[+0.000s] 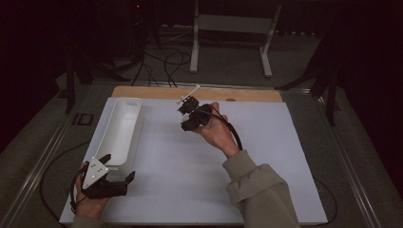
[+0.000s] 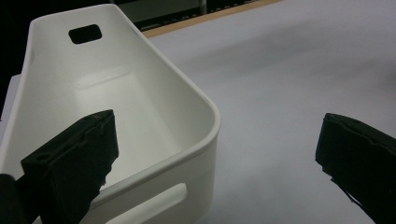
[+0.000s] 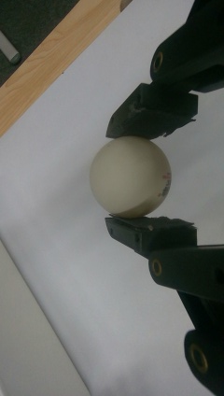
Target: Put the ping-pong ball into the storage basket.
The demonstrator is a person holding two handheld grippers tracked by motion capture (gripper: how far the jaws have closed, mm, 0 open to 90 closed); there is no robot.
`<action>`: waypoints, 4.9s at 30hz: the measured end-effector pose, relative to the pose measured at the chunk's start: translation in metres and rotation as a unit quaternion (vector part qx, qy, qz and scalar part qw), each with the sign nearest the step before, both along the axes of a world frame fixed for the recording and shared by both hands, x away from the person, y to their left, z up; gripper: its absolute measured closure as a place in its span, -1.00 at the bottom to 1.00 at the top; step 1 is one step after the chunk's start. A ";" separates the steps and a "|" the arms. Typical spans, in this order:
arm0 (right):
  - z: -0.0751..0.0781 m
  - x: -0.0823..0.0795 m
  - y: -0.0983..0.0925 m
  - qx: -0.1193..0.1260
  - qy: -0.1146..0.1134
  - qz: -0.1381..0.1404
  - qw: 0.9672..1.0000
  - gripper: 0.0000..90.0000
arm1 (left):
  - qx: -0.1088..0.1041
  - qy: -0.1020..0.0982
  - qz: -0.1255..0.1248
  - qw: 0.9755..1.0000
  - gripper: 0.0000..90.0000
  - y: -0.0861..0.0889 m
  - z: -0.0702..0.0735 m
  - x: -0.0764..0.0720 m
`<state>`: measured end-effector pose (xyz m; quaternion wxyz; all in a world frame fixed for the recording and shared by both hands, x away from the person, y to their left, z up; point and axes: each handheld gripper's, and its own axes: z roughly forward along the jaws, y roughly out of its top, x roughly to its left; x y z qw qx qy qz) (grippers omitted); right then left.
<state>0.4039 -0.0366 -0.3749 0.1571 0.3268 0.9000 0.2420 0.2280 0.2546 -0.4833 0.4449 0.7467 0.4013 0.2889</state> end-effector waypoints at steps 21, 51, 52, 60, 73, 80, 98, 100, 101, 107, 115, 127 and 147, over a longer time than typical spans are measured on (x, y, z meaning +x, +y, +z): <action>0.007 -0.004 0.012 0.007 -0.004 0.011 1.000 0.13 | 0.000 0.001 0.000 1.000 -1.00 0.000 0.000 0.000; 0.017 -0.006 0.032 0.019 -0.011 0.024 0.999 0.13 | 0.004 0.006 -0.001 1.000 -1.00 -0.001 0.001 0.001; 0.017 -0.007 0.033 0.019 -0.010 0.026 0.999 0.13 | 0.004 0.006 -0.001 1.000 -1.00 -0.001 0.001 0.001; 0.018 -0.007 0.040 0.021 -0.012 0.033 0.999 0.13 | 0.005 0.006 -0.002 1.000 -1.00 -0.001 0.001 0.001; 0.019 -0.006 0.046 0.025 -0.015 0.034 0.999 0.13 | 0.004 0.007 -0.003 1.000 -1.00 -0.001 0.001 0.001; 0.020 -0.005 0.049 0.028 -0.013 0.035 0.999 0.13 | 0.005 0.007 -0.002 1.000 -1.00 -0.001 0.001 0.001; 0.021 -0.005 0.062 0.029 -0.013 0.045 0.998 0.13 | 0.003 0.008 -0.001 1.000 -1.00 -0.001 0.001 0.002; 0.021 -0.005 0.063 0.028 -0.014 0.047 0.998 0.13 | 0.003 0.007 -0.001 1.000 -1.00 -0.001 0.001 0.002; 0.021 -0.005 0.063 0.028 -0.014 0.047 0.998 0.13 | 0.003 0.007 -0.001 1.000 -1.00 -0.001 0.001 0.002; 0.021 -0.006 0.067 0.028 -0.013 0.049 0.998 0.13 | 0.002 0.007 -0.001 1.000 -1.00 -0.001 0.001 0.001; 0.023 -0.007 0.072 0.030 -0.013 0.053 0.998 0.13 | 0.001 0.007 -0.001 1.000 -1.00 -0.001 0.001 0.002; 0.029 -0.011 0.081 0.034 -0.017 0.062 0.997 0.13 | 0.001 0.009 -0.002 1.000 -1.00 -0.001 0.001 0.004; 0.026 -0.014 0.097 0.039 -0.016 0.075 0.996 0.13 | 0.001 0.011 -0.001 1.000 -0.99 -0.001 0.001 0.003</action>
